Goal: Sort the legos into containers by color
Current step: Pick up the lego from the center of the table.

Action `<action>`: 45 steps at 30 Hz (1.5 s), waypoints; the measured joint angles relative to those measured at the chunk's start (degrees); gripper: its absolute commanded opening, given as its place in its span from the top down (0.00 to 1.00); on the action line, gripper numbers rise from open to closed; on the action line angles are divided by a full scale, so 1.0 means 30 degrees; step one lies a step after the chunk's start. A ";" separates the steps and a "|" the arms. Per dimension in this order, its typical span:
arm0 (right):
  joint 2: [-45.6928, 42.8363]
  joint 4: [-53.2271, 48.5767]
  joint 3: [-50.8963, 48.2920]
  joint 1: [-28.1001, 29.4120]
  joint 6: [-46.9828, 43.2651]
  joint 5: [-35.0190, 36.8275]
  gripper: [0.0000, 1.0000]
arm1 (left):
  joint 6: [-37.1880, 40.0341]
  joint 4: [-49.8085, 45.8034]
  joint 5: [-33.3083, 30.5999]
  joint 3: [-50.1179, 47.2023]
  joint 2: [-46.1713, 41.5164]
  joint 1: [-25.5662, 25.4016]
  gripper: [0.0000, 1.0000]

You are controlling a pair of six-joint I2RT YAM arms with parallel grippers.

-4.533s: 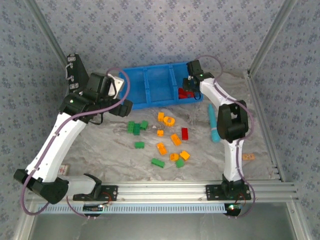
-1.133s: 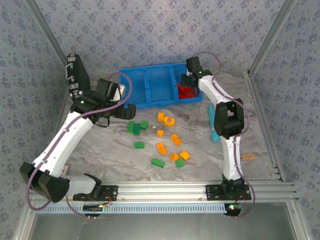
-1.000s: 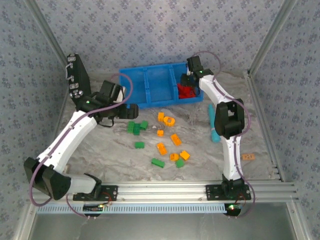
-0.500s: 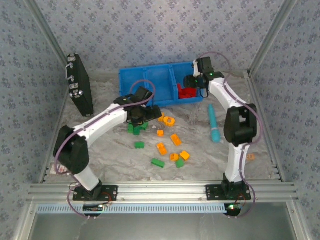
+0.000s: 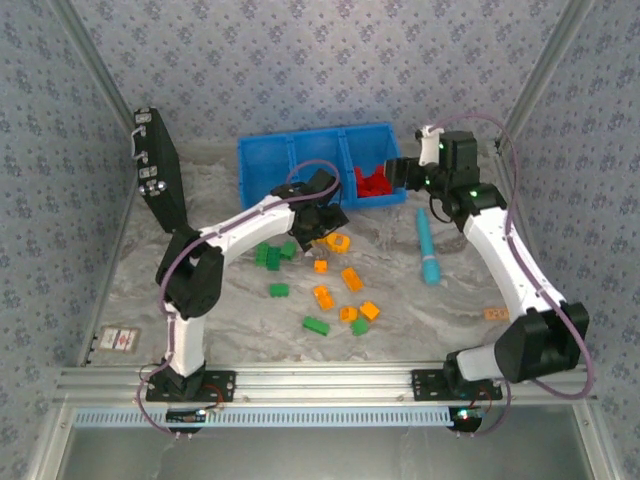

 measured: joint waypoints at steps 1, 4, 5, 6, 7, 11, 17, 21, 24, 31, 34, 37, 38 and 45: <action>-0.0350 0.0007 -0.0306 -0.0022 0.0007 -0.0007 0.28 | -0.0488 -0.0117 0.0000 0.0350 0.0306 -0.0095 0.16; -0.0962 -0.0087 -0.0860 -0.0044 0.0000 0.0000 0.28 | -0.1836 -0.0270 0.0015 0.0823 0.0947 -0.0430 0.17; -0.1107 -0.0146 -0.0933 -0.0044 -0.0007 0.0015 0.28 | -0.2273 -0.0372 0.0015 0.0962 0.1166 -0.0546 0.17; -0.1195 -0.0211 -0.0962 -0.0044 -0.0007 0.0036 0.28 | -0.2579 -0.0466 0.0022 0.1100 0.1348 -0.0605 0.17; -0.1311 -0.0277 -0.0998 -0.0058 -0.0022 0.0073 0.28 | -0.2914 -0.0597 0.0015 0.1333 0.1588 -0.0714 0.17; -0.1858 -0.0539 -0.1231 -0.0058 -0.0029 0.0262 0.28 | -0.3971 -0.0860 0.0007 0.2040 0.2280 -0.0940 0.17; -0.3628 -0.0401 -0.2841 0.0007 -0.0022 0.0313 0.29 | -0.4969 -0.1056 -0.0226 0.2528 0.2805 -0.1005 0.17; -0.4721 -0.0546 -0.3395 0.0036 -0.0007 0.0306 0.27 | -0.5406 -0.1013 -0.0364 0.2885 0.3220 -0.0991 0.20; -0.5450 -0.0554 -0.3417 0.0036 0.0007 0.0299 0.25 | -0.5581 -0.1027 -0.0364 0.3111 0.3657 -0.0998 0.23; -0.6302 -0.0583 -0.3534 0.0036 0.0007 0.0299 0.25 | -0.5676 -0.1078 -0.0437 0.3242 0.4109 -0.0998 0.30; -0.6302 -0.0678 -0.3723 0.0036 0.0000 0.0299 0.24 | -0.5676 -0.1078 -0.0495 0.3242 0.4109 -0.0991 0.32; -0.6302 -0.0685 -0.3993 0.0036 0.0000 0.0299 0.24 | -0.5676 -0.1071 -0.0495 0.3242 0.4109 -0.0991 0.35; -0.6302 -0.0685 -0.4131 0.0036 0.0000 0.0299 0.24 | -0.5676 -0.1071 -0.0495 0.3242 0.4124 -0.0991 0.35; -0.6309 -0.1042 -0.4765 0.0036 0.0007 0.0321 0.24 | -0.5661 -0.1064 -0.0488 0.3242 0.4634 -0.0991 0.38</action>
